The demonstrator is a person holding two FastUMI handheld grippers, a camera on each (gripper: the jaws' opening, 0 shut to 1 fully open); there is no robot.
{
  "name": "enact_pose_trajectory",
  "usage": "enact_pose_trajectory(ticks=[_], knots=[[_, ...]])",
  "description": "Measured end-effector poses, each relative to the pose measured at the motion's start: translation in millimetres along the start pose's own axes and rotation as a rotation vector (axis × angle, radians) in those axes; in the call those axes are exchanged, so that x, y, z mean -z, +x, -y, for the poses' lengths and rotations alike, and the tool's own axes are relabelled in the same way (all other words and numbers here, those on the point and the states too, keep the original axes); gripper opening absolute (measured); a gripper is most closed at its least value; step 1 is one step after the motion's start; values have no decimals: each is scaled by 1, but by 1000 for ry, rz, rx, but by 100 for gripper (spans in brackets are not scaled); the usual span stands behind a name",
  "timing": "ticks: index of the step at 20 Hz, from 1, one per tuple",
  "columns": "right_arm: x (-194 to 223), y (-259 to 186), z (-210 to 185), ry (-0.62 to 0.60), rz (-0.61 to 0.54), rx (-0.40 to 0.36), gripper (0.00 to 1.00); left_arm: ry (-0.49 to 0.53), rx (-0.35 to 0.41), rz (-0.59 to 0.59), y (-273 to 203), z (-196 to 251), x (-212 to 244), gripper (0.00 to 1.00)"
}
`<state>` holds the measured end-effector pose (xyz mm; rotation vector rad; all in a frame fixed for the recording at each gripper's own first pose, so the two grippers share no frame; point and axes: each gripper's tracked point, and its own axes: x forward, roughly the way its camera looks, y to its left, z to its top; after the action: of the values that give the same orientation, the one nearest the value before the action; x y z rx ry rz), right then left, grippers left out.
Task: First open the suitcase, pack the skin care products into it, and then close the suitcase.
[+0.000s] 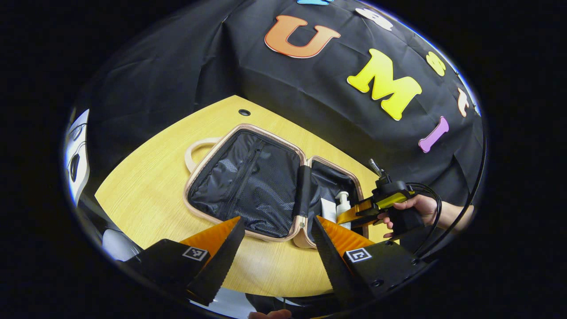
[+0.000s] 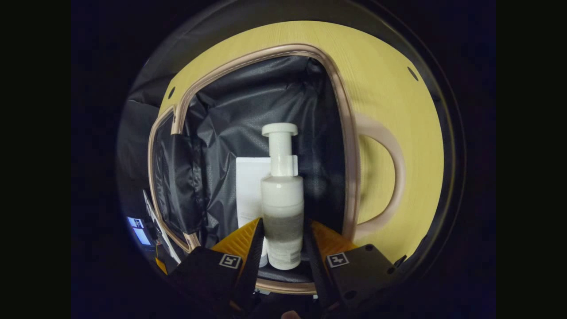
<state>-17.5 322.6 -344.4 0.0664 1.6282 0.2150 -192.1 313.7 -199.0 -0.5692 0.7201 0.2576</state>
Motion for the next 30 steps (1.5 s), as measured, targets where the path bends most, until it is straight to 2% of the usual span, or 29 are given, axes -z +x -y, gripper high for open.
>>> enact_pose_trajectory(ticks=[4, 5, 6, 8, 11, 12, 13, 15, 18, 20, 25, 27, 29, 30], knots=[[16, -28, -1, -8, 31, -42, 60, 10, -11, 28, 4, -10, -10, 97], [19, -40, 0, -25, 56, -61, 56, 22, -20, 40, 5, -16, -16, 97], [20, -54, 0, -51, 88, -79, 59, 30, -29, 58, 6, -26, -25, 97], [19, -83, 3, -125, 181, -110, 60, 16, -40, 104, 8, -45, -48, 97], [17, -118, 12, -266, 317, -123, 60, -62, -40, 176, 13, -77, -84, 97], [14, -129, 14, -305, 371, -132, 56, -89, -45, 196, 18, -91, -97, 97], [12, -137, 15, -341, 419, -144, 60, -126, -51, 209, 25, -106, -102, 97], [20, -152, 20, -366, 466, -165, 60, -233, -80, 196, 45, -142, -105, 97], [38, -165, 41, -343, 483, -188, 60, -444, -69, 146, 91, -186, -94, 97], [43, -164, 63, -303, 483, -172, 60, -534, -73, 87, 113, -208, -80, 100], [47, -162, 93, -136, 487, -158, 60, -537, -45, 37, 142, -205, -77, 92], [51, -161, 94, -111, 496, -161, 56, -537, -30, 21, 152, -199, -79, 87], [53, -164, 95, -100, 506, -165, 60, -560, -13, 8, 161, -193, -79, 77], [54, -165, 94, -94, 512, -171, 60, -573, -7, 3, 165, -192, -79, 80]])
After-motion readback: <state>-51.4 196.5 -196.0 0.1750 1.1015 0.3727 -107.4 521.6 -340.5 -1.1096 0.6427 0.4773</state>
